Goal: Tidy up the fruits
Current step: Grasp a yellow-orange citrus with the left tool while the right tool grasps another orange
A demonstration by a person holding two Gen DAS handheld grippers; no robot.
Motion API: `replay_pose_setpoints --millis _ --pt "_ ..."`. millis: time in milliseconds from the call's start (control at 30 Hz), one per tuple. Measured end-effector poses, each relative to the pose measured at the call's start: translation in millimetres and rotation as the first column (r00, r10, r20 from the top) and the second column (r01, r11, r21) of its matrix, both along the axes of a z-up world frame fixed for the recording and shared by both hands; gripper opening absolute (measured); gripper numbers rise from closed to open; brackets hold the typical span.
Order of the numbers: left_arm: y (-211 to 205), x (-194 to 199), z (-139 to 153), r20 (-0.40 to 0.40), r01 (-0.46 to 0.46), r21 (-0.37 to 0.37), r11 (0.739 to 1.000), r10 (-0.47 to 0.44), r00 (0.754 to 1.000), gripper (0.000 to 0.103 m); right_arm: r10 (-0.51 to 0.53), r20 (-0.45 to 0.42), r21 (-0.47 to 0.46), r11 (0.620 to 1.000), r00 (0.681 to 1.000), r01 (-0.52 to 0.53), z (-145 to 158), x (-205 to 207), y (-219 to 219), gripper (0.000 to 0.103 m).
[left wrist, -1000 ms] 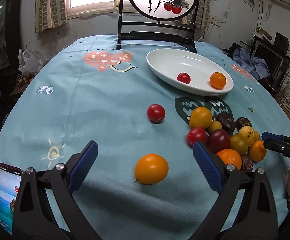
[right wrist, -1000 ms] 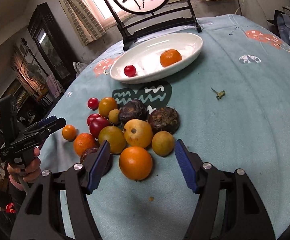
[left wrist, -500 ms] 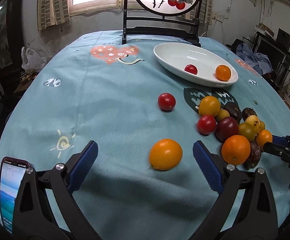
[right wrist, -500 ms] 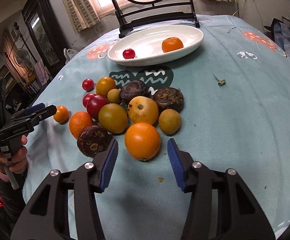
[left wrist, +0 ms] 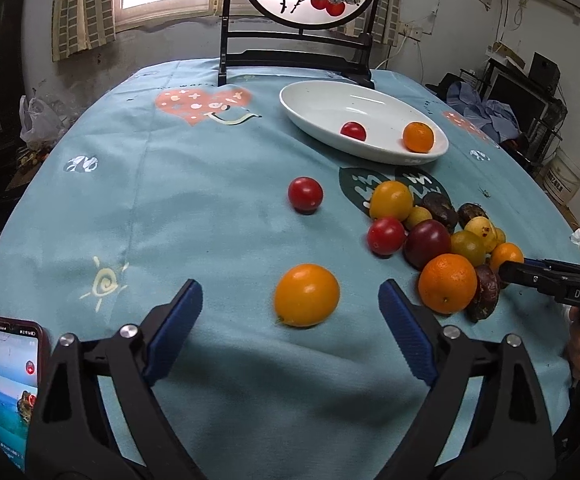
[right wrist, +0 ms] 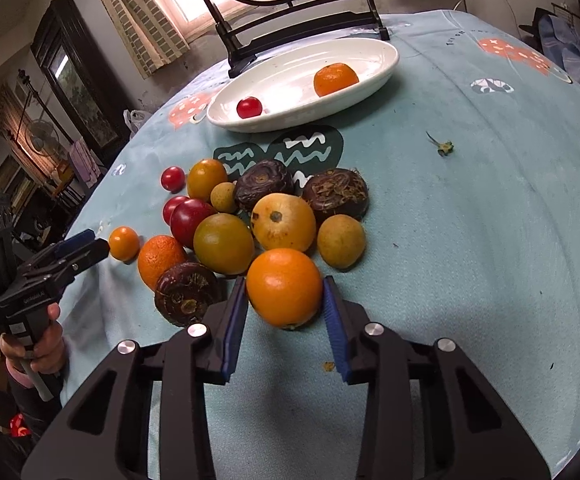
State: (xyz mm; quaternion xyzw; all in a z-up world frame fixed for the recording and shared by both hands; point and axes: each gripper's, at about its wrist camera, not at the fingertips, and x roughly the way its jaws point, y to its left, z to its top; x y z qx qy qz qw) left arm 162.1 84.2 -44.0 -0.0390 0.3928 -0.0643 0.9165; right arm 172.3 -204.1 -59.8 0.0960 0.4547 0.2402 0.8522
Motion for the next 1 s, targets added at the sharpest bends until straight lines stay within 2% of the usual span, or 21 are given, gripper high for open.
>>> replay_pose_setpoints --millis 67,167,433,633,767,1000 --pt "0 3 -3 -0.019 0.01 -0.008 1.0 -0.011 1.0 0.072 -0.004 0.003 0.02 1.0 1.0 0.003 1 0 -3 0.038" --pt "-2 7 -8 -0.047 0.021 -0.014 1.0 -0.021 0.999 0.06 -0.011 0.003 0.043 0.999 1.0 0.01 2 0 -6 0.038" --pt "-11 15 -14 -0.087 0.03 0.012 0.999 -0.029 0.996 0.059 -0.002 0.008 0.073 0.997 1.0 0.002 3 -2 -8 0.038" --pt "-18 21 -19 -0.126 0.039 0.041 0.998 -0.033 0.992 0.046 0.001 0.007 0.089 0.996 1.0 -0.002 4 -2 -10 0.038" --pt "-20 21 -19 -0.121 0.025 0.072 0.997 -0.016 0.993 0.039 0.003 0.012 0.1 0.995 1.0 -0.004 5 -2 -11 0.038" --pt "-20 24 -16 -0.112 0.016 0.036 0.999 -0.012 0.994 0.038 0.021 0.04 0.112 0.993 0.999 -0.026 10 -2 -11 0.038"
